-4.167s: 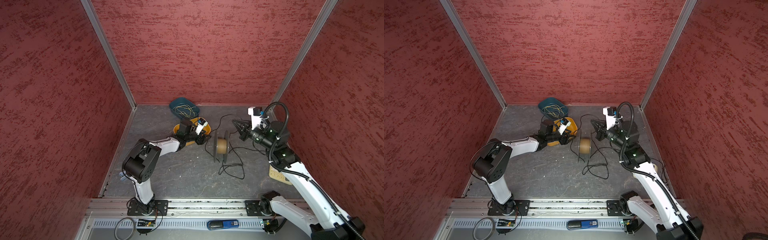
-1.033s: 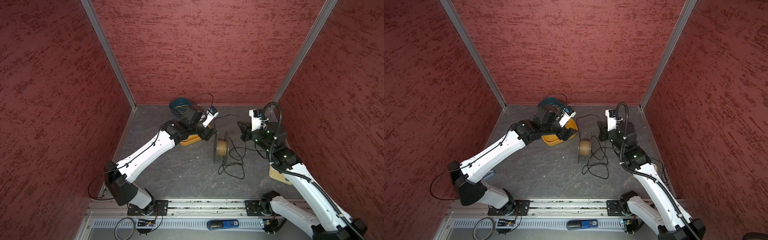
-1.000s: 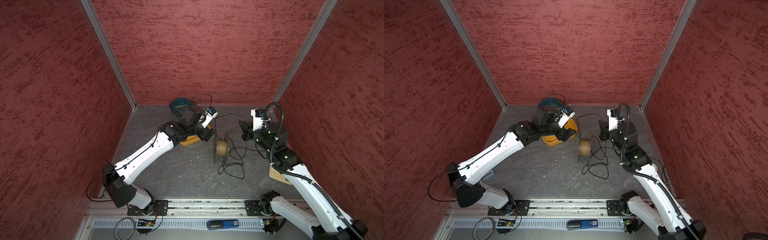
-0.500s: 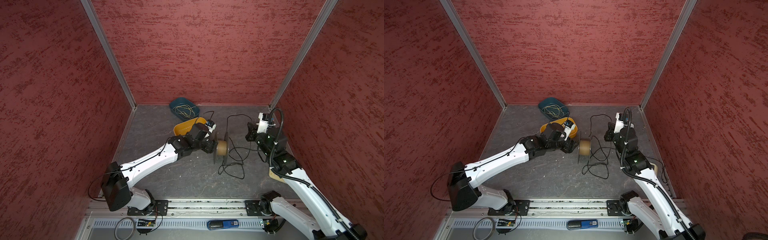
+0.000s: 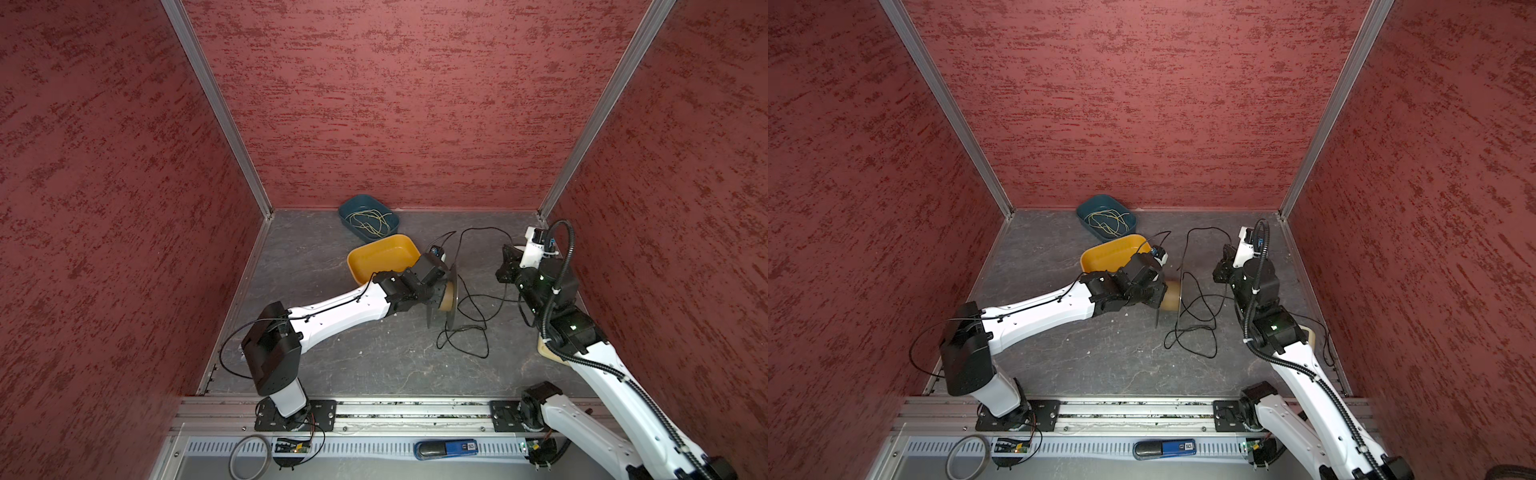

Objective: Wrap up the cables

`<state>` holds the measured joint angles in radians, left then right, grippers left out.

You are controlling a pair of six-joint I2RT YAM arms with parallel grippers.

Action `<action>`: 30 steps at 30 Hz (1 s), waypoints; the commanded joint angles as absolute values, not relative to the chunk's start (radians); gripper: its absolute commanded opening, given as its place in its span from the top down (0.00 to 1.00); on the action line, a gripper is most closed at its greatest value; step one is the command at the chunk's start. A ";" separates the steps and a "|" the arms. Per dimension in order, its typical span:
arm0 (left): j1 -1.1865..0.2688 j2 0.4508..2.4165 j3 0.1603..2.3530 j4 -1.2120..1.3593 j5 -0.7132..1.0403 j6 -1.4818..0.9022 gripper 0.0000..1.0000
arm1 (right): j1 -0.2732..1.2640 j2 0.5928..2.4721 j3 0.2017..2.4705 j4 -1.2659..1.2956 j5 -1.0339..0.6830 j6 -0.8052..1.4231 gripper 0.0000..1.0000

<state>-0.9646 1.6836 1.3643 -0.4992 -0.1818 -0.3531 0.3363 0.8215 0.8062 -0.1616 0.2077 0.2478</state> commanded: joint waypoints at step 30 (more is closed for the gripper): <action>-0.745 1.872 1.595 -0.542 -0.255 -0.181 0.77 | 0.330 0.817 0.778 -0.151 0.043 0.186 1.00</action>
